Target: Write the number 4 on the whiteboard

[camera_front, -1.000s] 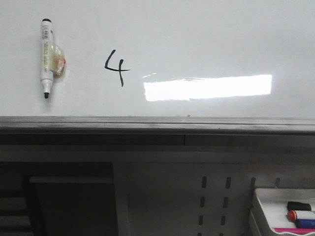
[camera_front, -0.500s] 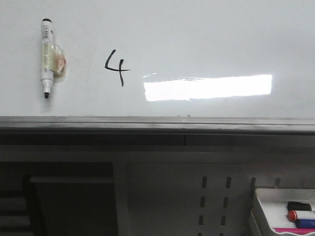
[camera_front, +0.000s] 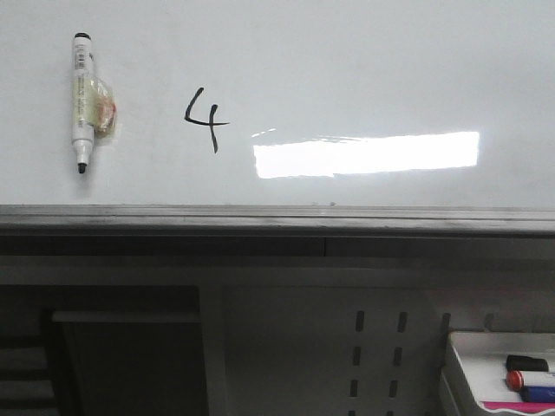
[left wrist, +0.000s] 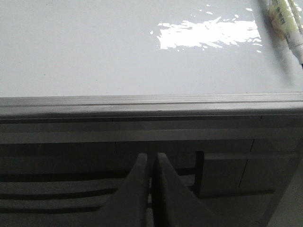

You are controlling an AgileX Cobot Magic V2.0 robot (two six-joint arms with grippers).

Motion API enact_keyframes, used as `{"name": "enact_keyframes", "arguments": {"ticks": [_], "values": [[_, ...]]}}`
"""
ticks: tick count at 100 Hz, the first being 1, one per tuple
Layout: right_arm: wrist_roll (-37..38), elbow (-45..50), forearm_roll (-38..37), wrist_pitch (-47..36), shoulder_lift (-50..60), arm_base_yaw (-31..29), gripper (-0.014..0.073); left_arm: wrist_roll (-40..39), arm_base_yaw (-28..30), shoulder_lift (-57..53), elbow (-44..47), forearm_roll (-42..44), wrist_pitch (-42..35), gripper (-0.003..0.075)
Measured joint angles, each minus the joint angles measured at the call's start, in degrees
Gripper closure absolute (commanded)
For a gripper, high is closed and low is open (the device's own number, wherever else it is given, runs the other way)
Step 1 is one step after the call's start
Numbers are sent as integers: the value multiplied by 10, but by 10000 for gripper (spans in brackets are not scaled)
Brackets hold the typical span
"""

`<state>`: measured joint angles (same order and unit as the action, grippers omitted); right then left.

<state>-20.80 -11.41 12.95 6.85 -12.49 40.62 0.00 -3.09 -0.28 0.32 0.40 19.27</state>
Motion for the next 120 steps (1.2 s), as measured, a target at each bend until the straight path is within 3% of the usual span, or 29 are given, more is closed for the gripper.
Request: {"name": "enact_keyframes", "arguments": {"ticks": [31, 44, 59, 86, 103, 120], "values": [[1, 3, -20, -7, 0, 0, 658, -3, 0, 0, 0, 0, 0, 741], [74, 3, -88, -14, 0, -16, 658, 0, 0, 0, 0, 0, 0, 741], [178, 10, -149, -15, 0, -110, 658, 0, 0, 0, 0, 0, 0, 741], [201, 64, -161, -15, 18, -321, 658, -3, 0, 0, 0, 0, 0, 741], [202, 118, -161, -8, 62, -396, 658, -3, 0, 0, 0, 0, 0, 741], [202, 123, -161, 69, 123, -434, 658, -3, 0, 0, 0, 0, 0, 741]]}}
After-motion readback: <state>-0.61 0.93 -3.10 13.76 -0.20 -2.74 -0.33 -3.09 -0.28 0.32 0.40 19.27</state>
